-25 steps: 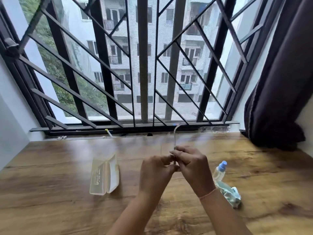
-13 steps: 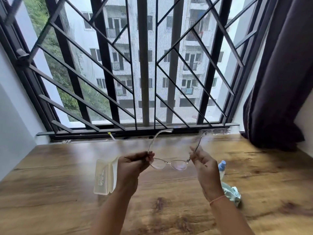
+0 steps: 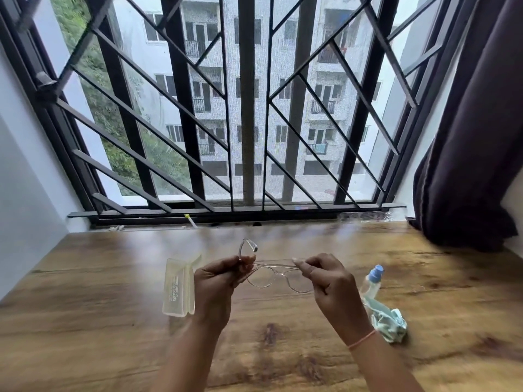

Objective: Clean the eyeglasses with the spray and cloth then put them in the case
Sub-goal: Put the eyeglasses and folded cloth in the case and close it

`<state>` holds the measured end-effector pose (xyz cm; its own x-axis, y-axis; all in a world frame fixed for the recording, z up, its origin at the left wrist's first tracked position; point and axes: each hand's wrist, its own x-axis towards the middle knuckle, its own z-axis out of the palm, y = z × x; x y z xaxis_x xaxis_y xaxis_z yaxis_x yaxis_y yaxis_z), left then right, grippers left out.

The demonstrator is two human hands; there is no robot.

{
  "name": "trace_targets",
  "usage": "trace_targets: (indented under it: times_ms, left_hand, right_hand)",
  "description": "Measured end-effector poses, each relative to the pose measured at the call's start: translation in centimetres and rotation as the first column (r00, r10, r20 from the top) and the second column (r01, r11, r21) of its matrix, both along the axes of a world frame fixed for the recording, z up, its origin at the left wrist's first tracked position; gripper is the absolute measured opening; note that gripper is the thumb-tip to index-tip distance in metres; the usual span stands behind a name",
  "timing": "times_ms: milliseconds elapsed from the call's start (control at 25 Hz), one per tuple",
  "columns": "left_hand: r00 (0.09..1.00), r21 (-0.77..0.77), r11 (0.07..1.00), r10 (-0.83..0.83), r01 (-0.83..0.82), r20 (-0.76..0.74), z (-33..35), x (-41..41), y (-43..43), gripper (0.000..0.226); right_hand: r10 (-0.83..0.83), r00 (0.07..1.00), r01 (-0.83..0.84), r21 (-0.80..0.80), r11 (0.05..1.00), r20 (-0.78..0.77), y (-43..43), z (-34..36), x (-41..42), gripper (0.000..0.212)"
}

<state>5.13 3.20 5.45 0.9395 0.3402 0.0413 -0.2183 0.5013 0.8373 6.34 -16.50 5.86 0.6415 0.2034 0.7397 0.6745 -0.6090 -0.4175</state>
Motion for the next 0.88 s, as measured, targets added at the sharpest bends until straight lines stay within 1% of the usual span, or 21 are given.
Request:
trace_targets:
  times_ms: [40,120,240,360,480,520,560,600,640,680,720,760,800,840,880]
  left_hand:
    - [1.000,-0.013,1.000,0.004,-0.004,0.005,0.0,0.0,0.0,0.043]
    - [1.000,-0.024,1.000,0.006,-0.006,0.006,-0.1,0.1,0.0,0.045]
    - [1.000,0.028,0.999,-0.016,0.016,0.007,-0.3,0.2,0.0,0.038]
    - [0.998,0.128,0.992,-0.028,0.020,0.058,-0.2,0.1,0.0,0.026]
    - [0.994,0.102,0.995,0.007,-0.017,0.105,0.1,-0.1,-0.2,0.023]
    - [0.993,0.132,0.991,0.022,-0.037,0.116,0.2,-0.2,-0.3,0.023]
    - [0.990,0.208,0.976,0.039,-0.068,0.139,0.3,-0.3,-0.3,0.025]
    - [0.983,0.327,0.938,0.060,-0.115,0.175,0.4,-0.4,-0.3,0.029]
    - [0.970,0.470,0.864,0.078,-0.180,0.228,0.6,-0.5,-0.4,0.031]
    - [0.953,0.618,0.743,0.088,-0.258,0.291,0.9,-0.6,-0.6,0.029]
    - [0.931,0.735,0.588,0.090,-0.337,0.355,1.2,-0.7,-0.8,0.024]
    - [0.908,0.800,0.443,0.090,-0.404,0.409,1.4,-0.6,-1.1,0.020]
    - [0.896,0.832,0.341,0.085,-0.438,0.437,1.6,-0.7,-1.4,0.018]
    - [0.896,0.853,0.280,0.078,-0.441,0.438,1.8,-0.7,-1.7,0.018]
    - [0.901,0.870,0.240,0.071,-0.432,0.428,1.9,-0.8,-1.9,0.018]
  right_hand:
    - [-0.001,0.999,0.005,0.073,0.997,-0.047,0.0,0.1,-0.1,0.028]
    - [-0.040,0.987,0.074,0.218,0.973,-0.154,-0.2,0.2,0.1,0.026]
    - [-0.040,0.965,0.132,0.348,0.928,-0.260,-0.7,0.1,0.4,0.020]
    - [-0.036,0.962,0.145,0.398,0.906,-0.270,-0.8,0.2,0.4,0.020]
    - [-0.042,0.969,0.137,0.391,0.910,-0.242,-0.7,0.0,0.4,0.026]
    - [-0.043,0.971,0.135,0.389,0.911,-0.235,-0.7,0.0,0.4,0.028]
    - [-0.047,0.973,0.132,0.383,0.914,-0.224,-0.8,-0.1,0.3,0.027]
    - [-0.051,0.976,0.129,0.373,0.919,-0.213,-0.9,-0.1,0.3,0.026]
    - [-0.055,0.978,0.127,0.361,0.924,-0.202,-0.9,-0.2,0.3,0.024]
    - [-0.060,0.980,0.125,0.350,0.929,-0.192,-0.9,-0.2,0.3,0.023]
    - [-0.061,0.981,0.123,0.344,0.931,-0.185,-0.8,-0.2,0.3,0.023]
    - [-0.057,0.981,0.120,0.348,0.930,-0.186,-0.7,-0.1,0.3,0.024]
    - [-0.048,0.980,0.115,0.358,0.927,-0.191,-0.6,0.0,0.3,0.025]
    - [-0.037,0.980,0.107,0.368,0.924,-0.193,-0.6,0.0,0.2,0.026]
    - [-0.026,0.982,0.096,0.371,0.924,-0.188,-0.6,0.1,0.2,0.027]
